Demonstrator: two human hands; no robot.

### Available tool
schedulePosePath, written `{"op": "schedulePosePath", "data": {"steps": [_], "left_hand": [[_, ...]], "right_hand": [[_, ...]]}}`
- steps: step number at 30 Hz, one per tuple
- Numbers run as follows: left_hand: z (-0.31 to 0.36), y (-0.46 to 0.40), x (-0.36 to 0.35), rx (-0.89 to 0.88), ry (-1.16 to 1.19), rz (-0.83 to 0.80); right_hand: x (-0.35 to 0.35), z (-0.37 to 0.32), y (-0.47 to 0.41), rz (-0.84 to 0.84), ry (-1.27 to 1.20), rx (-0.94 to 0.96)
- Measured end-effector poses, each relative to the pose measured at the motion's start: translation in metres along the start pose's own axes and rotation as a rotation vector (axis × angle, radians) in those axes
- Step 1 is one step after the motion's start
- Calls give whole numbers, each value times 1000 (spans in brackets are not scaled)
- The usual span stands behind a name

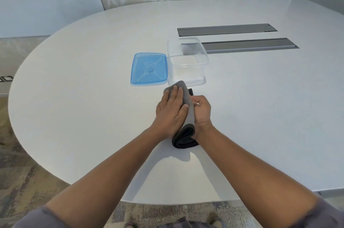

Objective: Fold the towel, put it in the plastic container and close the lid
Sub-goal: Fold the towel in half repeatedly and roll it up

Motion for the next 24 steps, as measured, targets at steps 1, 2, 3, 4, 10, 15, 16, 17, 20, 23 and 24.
{"op": "schedulePosePath", "data": {"steps": [1, 2, 3, 4, 10, 15, 16, 17, 20, 23, 24], "left_hand": [[0, -3, -4, -14, -2, 2], [3, -3, -6, -25, -20, -4], [4, -5, -7, -27, -37, -11], [7, -6, -6, -21, -63, -24], [7, -17, -7, 0, -141, -135], [2, -20, -1, -102, -140, -149], [1, -20, 0, -145, -182, -163], [-1, -20, 0, -184, -228, -185], [-2, -21, 0, -191, -259, -229], [2, -22, -8, -93, -202, -236], [2, -23, -10, -44, -130, -227]], "right_hand": [[6, -2, -2, -1, -53, 23], [8, -4, -1, -5, -95, 35], [10, -4, 1, -10, -114, 42], [10, -4, 4, -22, -121, 44], [6, -4, 11, -27, -169, 19], [-12, -8, 14, -71, -105, 24], [-18, -12, 15, -70, -66, 8], [-22, -17, 16, -58, -27, -11], [-25, -31, 14, 64, 108, -63], [-17, -45, 13, 235, 329, -113], [-14, -50, 13, 269, 399, -118]]}}
Point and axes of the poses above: each hand's wrist, its own y-axis away from the middle knuckle, its own x-axis out of the back of the hand, z = x × y, the point moved 3 cm from there along -y, towards the middle knuckle, and after that the axes turned 13 degrees about -z, right-handed, at the moved point
